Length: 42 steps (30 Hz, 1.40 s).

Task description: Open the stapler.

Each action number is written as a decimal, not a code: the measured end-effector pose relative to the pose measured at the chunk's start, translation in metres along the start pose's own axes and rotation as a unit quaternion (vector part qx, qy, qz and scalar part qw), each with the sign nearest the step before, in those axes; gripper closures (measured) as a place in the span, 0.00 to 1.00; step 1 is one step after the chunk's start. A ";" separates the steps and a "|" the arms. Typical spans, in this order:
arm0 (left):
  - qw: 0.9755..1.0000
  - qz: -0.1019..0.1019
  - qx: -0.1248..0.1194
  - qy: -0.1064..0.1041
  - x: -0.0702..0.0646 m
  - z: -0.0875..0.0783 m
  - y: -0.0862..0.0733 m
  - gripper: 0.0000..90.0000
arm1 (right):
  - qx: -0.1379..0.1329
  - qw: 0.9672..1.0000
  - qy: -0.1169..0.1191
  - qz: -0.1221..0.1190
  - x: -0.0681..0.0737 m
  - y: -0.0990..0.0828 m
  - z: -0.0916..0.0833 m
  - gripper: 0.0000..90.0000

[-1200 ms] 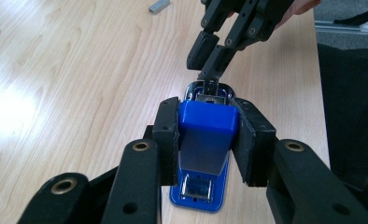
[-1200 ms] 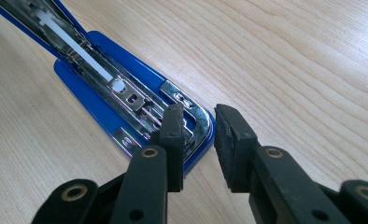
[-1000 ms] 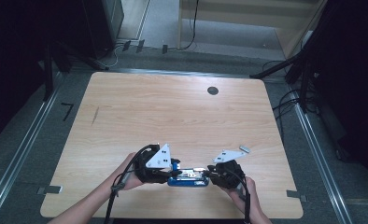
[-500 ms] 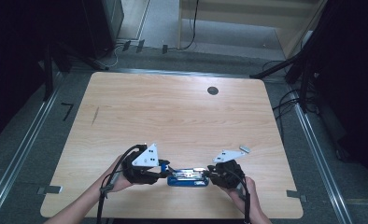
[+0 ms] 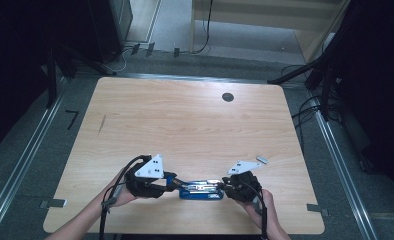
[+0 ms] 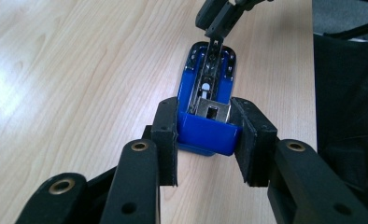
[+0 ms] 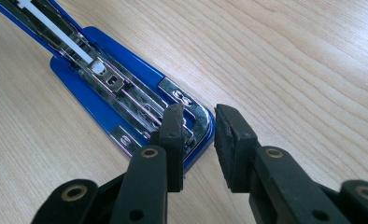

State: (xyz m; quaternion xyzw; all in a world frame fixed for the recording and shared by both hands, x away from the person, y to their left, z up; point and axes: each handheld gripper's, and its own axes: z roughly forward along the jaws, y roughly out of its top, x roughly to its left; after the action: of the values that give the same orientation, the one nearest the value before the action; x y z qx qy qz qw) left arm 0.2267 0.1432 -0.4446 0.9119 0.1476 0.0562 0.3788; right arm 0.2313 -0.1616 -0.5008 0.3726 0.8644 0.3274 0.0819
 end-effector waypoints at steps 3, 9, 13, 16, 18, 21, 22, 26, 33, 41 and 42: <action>1.000 0.004 0.001 -0.001 0.001 0.000 0.001 0.73 | 0.008 1.000 -0.002 0.010 0.001 0.003 -0.001 0.83; 1.000 0.006 0.001 -0.002 0.002 -0.001 0.002 0.72 | -0.013 1.000 0.021 0.014 0.003 0.011 -0.008 0.81; 1.000 0.006 0.001 -0.003 0.002 -0.001 0.002 0.72 | -0.037 0.998 0.048 0.013 0.015 0.026 -0.009 0.82; 1.000 0.008 0.001 -0.003 0.002 0.000 0.002 0.72 | -0.047 0.997 0.064 0.014 0.021 0.032 -0.007 0.83; 1.000 0.008 0.001 -0.003 0.002 0.000 0.002 0.72 | -0.050 0.996 0.078 0.015 0.028 0.038 -0.003 0.85; 1.000 0.012 0.003 -0.003 0.002 -0.001 0.003 0.72 | -0.050 0.993 0.101 0.016 0.037 0.045 0.008 0.86; 1.000 0.015 0.004 -0.003 0.002 -0.001 0.003 0.72 | -0.050 0.993 0.106 0.016 0.040 0.047 0.012 0.87; 1.000 0.015 0.005 -0.003 0.002 -0.001 0.002 0.72 | -0.053 0.990 0.127 0.018 0.050 0.053 0.024 0.88; 1.000 0.027 0.014 0.005 0.002 -0.001 0.002 0.72 | -0.044 0.991 0.128 -0.004 0.057 0.056 0.030 0.91; 1.000 0.026 0.012 0.004 0.002 -0.001 0.003 0.72 | -0.042 0.988 0.146 -0.013 0.056 0.055 0.029 0.91; 1.000 0.026 0.012 0.004 0.002 -0.001 0.002 0.71 | -0.042 0.990 0.137 -0.020 0.058 0.055 0.029 0.91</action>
State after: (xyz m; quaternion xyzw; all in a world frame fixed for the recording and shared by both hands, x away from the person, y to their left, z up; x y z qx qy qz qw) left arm 0.2294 0.1427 -0.4424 0.9196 0.1260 0.0680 0.3659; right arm 0.2341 -0.0783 -0.4831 0.3036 0.8602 0.4095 -0.0154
